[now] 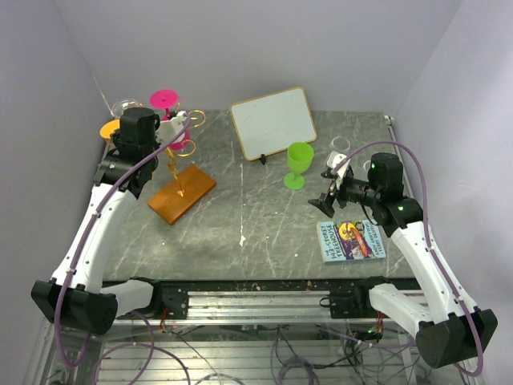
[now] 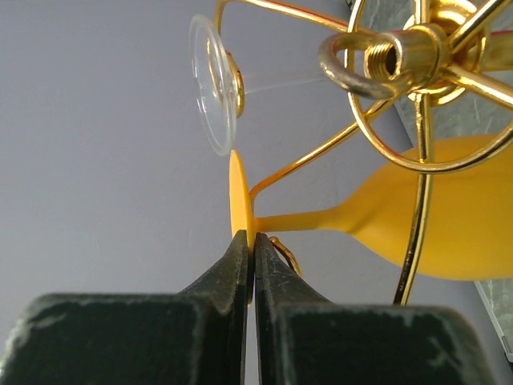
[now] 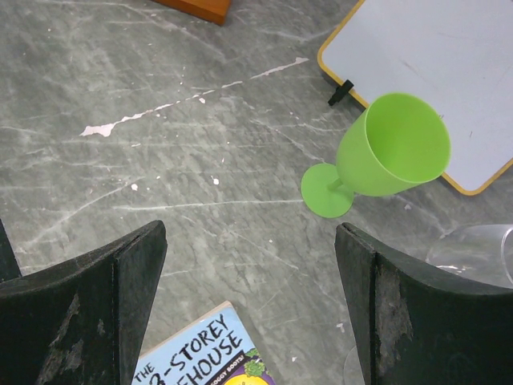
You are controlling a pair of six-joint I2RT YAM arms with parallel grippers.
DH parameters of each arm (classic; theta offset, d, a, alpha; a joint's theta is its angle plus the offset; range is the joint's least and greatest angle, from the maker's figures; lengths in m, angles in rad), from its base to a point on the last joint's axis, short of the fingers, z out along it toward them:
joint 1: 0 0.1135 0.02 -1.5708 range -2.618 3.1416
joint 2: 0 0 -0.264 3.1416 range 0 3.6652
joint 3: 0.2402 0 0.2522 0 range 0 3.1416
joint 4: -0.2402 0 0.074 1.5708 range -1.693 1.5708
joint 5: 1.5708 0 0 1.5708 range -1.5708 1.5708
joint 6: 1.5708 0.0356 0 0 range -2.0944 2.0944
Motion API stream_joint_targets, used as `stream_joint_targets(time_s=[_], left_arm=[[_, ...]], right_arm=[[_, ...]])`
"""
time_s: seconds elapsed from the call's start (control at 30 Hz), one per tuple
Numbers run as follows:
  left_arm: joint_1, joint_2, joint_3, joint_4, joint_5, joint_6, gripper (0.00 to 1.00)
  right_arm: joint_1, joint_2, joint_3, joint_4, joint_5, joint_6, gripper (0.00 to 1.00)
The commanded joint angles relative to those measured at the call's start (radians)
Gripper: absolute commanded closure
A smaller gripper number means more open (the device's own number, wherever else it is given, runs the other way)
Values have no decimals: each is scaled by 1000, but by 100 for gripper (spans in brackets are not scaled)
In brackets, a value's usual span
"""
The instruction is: Place the wine glass upside down on the wine glass rack
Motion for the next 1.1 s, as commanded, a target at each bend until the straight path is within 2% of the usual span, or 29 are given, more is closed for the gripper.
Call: stream_joint_targets(time_s=[0.0, 0.4, 0.83, 1.07], left_arm=[[-2, -9, 6, 37, -40, 3, 91], [-2, -44, 9, -29, -63, -9, 91], [-2, -108, -21, -88, 63, -5, 90], [-2, -93, -36, -95, 79, -26, 85]], right_arm=[[-7, 3, -7, 3, -12, -14, 14], [-7, 6, -6, 1, -14, -15, 14], [-7, 10, -5, 0, -15, -13, 14], [-7, 10, -5, 2, -14, -12, 14]])
